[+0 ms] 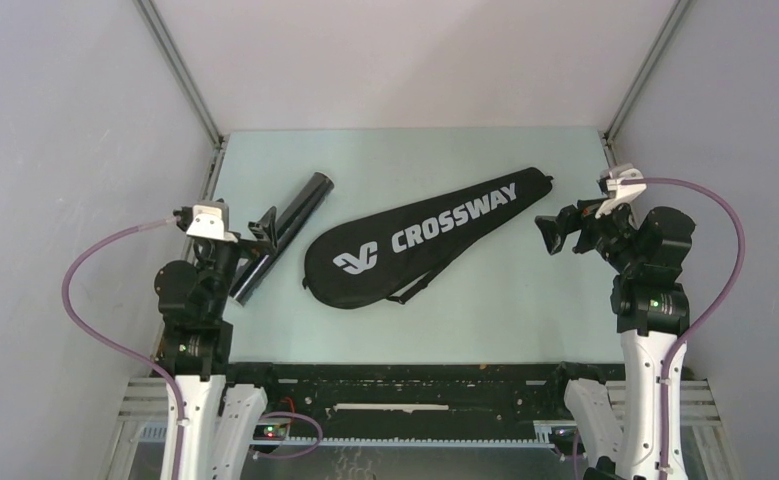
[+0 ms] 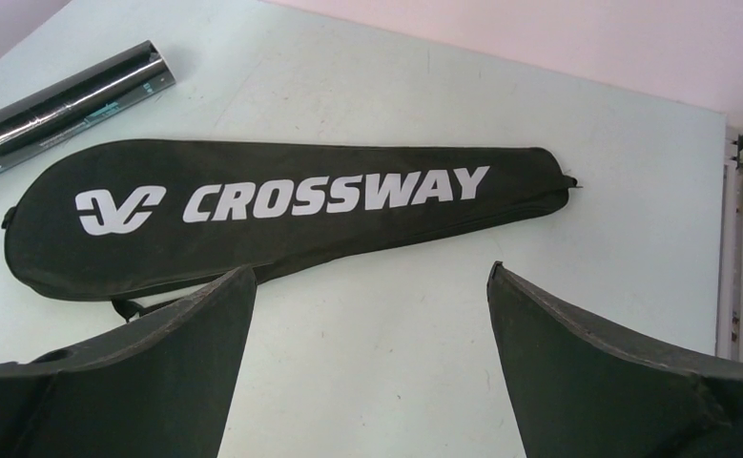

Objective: Pack up the badminton gear

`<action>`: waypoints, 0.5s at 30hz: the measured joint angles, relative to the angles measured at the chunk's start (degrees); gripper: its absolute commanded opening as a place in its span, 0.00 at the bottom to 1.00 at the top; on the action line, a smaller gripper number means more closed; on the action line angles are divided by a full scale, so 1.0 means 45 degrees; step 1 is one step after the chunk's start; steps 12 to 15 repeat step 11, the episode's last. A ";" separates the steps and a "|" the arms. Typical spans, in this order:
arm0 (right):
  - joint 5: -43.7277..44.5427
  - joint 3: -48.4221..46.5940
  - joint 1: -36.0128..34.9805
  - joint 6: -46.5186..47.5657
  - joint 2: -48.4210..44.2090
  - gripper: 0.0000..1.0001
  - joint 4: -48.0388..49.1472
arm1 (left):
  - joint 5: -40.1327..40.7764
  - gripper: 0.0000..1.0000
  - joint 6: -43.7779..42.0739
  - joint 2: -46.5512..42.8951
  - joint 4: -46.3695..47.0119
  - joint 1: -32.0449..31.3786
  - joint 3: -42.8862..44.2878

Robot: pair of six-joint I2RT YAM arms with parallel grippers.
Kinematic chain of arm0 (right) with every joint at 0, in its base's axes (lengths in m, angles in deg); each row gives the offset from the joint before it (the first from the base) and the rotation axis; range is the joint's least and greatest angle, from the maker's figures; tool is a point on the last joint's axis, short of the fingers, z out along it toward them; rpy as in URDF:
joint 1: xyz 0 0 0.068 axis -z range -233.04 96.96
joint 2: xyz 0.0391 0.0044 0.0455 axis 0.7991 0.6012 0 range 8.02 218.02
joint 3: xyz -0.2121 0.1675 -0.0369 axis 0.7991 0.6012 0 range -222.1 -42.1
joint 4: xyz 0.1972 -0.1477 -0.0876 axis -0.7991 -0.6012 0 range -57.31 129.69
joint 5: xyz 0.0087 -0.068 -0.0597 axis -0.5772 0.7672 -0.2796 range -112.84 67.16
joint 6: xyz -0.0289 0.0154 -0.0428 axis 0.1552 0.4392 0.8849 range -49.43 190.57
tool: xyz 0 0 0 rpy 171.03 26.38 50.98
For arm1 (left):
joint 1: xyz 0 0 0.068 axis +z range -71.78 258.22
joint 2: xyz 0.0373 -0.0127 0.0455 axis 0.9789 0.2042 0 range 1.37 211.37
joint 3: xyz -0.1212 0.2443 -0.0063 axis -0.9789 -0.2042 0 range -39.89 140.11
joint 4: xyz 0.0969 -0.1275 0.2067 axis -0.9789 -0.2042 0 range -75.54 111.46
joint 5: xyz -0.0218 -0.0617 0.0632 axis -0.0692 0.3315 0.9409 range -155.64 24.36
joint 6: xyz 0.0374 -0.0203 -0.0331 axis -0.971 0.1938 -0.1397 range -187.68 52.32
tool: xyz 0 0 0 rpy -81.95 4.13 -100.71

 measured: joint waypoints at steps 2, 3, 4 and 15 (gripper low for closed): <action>-0.0034 0.0000 0.0000 0.0034 0.0000 0.99 0.0000 | 0.0005 1.00 0.0024 0.0083 -0.0005 0.0010 0.0000; -0.0058 0.0000 0.0000 0.0058 0.0000 0.98 -0.0005 | 0.0005 1.00 0.0024 0.0112 -0.0005 0.0010 0.0000; -0.0073 0.0000 0.0000 0.0073 0.0000 0.98 -0.0010 | 0.0005 1.00 0.0029 0.0136 -0.0010 0.0010 -0.0005; -0.0170 0.0000 0.0000 0.0219 -0.0005 0.95 -0.0039 | -0.0068 1.00 0.0058 0.0160 -0.0049 0.0053 -0.0005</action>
